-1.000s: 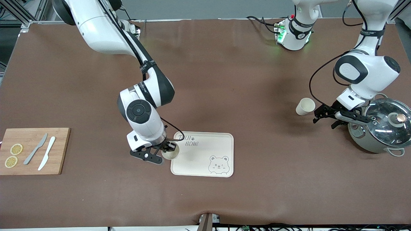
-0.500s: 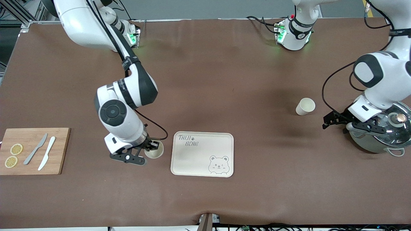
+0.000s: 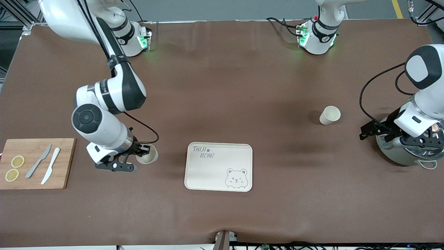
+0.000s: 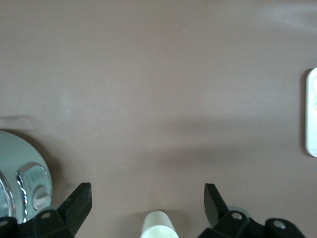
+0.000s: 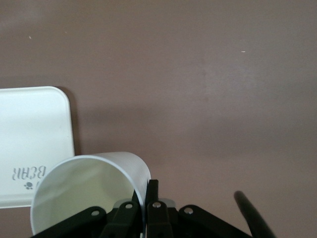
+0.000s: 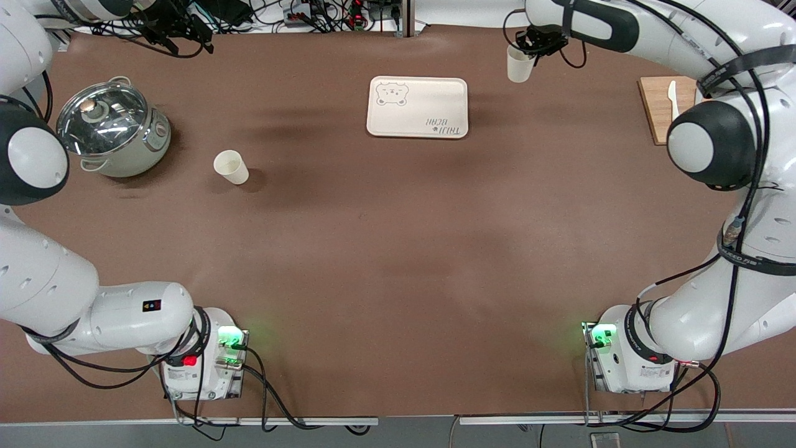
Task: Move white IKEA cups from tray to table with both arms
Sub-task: 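Carry the cup with the right gripper toward the cutting board while the left gripper withdraws, then lower the cup beside the cutting board with the right gripper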
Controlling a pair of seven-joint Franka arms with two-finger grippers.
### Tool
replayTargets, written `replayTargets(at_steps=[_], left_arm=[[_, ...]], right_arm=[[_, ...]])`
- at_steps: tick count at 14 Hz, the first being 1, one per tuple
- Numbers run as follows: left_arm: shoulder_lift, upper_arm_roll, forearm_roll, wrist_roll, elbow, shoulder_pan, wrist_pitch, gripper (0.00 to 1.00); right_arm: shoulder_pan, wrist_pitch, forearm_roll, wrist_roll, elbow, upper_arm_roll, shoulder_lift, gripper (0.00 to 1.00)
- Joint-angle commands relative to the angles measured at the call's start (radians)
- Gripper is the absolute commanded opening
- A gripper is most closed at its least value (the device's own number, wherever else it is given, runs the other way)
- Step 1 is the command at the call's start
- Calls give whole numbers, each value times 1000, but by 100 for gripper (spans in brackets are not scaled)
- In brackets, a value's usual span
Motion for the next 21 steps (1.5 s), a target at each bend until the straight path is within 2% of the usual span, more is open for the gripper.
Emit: replayTargets(at_steps=[1, 4, 6, 8, 10, 14, 18, 21], left_arm=[[3, 8, 25, -95, 85, -55, -130, 100], [-14, 17, 72, -145, 188, -117, -365, 100], [-46, 20, 84, -145, 199, -143, -430, 100], [-63, 18, 162, -148, 200, -175, -451, 100], [-65, 11, 219, -156, 203, -200, -458, 100], [-54, 11, 233, -140, 210, -198, -450, 100], [-53, 9, 213, -145, 213, -197, -439, 100], [-34, 9, 201, -156, 264, -197, -428, 100]], right_arm=[[-55, 107, 13, -108, -201, 15, -122, 0], [-101, 123, 13, -184, -257, 15, -150, 0], [-150, 178, 14, -285, -315, 16, -167, 0], [-190, 275, 14, -364, -392, 16, -185, 0], [-211, 316, 14, -407, -424, 15, -185, 0], [-272, 417, 14, -517, -482, 15, -177, 0], [-285, 489, 14, -536, -502, 15, -162, 0], [-285, 566, 14, -534, -512, 15, -122, 0]])
